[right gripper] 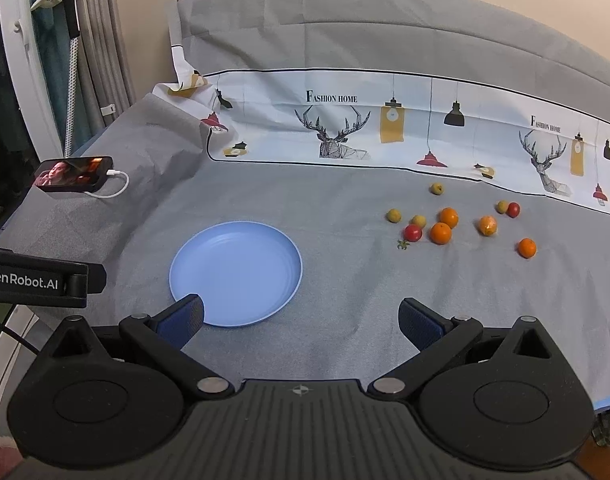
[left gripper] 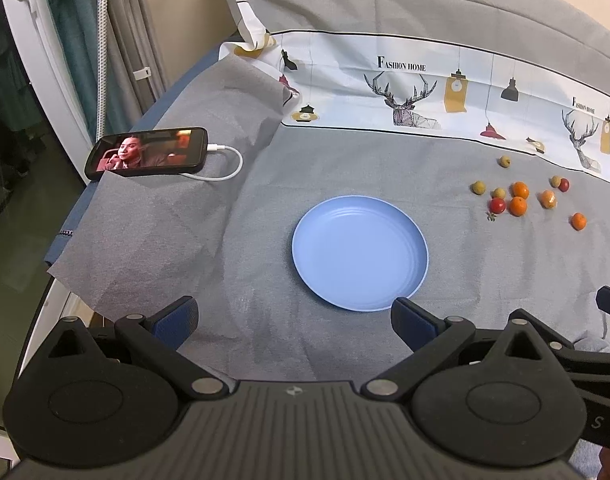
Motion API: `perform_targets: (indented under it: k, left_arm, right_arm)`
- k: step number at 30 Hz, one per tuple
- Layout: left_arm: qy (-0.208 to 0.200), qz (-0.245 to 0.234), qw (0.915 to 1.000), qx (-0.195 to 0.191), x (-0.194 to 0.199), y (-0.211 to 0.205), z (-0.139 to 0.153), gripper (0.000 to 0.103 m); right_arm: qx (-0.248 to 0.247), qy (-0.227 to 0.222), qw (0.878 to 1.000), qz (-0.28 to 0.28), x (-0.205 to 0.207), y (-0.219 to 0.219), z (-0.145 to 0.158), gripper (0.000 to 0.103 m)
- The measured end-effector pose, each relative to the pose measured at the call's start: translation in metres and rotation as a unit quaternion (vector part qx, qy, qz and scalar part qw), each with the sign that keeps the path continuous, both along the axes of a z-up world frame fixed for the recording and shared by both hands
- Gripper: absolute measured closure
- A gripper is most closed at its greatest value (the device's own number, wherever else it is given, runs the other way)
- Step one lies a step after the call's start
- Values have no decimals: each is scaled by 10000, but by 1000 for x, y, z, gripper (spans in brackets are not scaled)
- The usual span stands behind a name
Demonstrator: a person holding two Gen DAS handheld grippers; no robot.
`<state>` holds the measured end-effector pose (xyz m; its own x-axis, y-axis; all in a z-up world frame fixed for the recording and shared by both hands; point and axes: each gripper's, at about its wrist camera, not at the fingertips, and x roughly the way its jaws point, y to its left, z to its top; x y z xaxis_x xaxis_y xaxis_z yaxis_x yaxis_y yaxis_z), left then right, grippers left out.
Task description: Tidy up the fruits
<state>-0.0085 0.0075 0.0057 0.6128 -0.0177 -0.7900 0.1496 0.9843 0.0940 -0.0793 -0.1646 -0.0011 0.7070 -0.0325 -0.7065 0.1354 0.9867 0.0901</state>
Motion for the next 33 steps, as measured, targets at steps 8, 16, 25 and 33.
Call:
perform_targets:
  k: [8, 16, 25, 33]
  left_arm:
    - [-3, -5, 10000, 10, 1, -1, 0, 0]
    - [1, -2, 10000, 22, 1, -2, -1, 0]
    - [6, -7, 10000, 21, 1, -2, -1, 0]
    - [24, -10, 10000, 25, 1, -1, -2, 0]
  right_arm:
    - [0, 15, 10000, -7, 0, 1, 0, 0]
    - [-3, 19, 10000, 8, 0, 0, 0, 0]
    - [-5, 28, 10000, 19, 1, 1, 0, 0]
    - [-5, 29, 10000, 19, 1, 0, -1, 0]
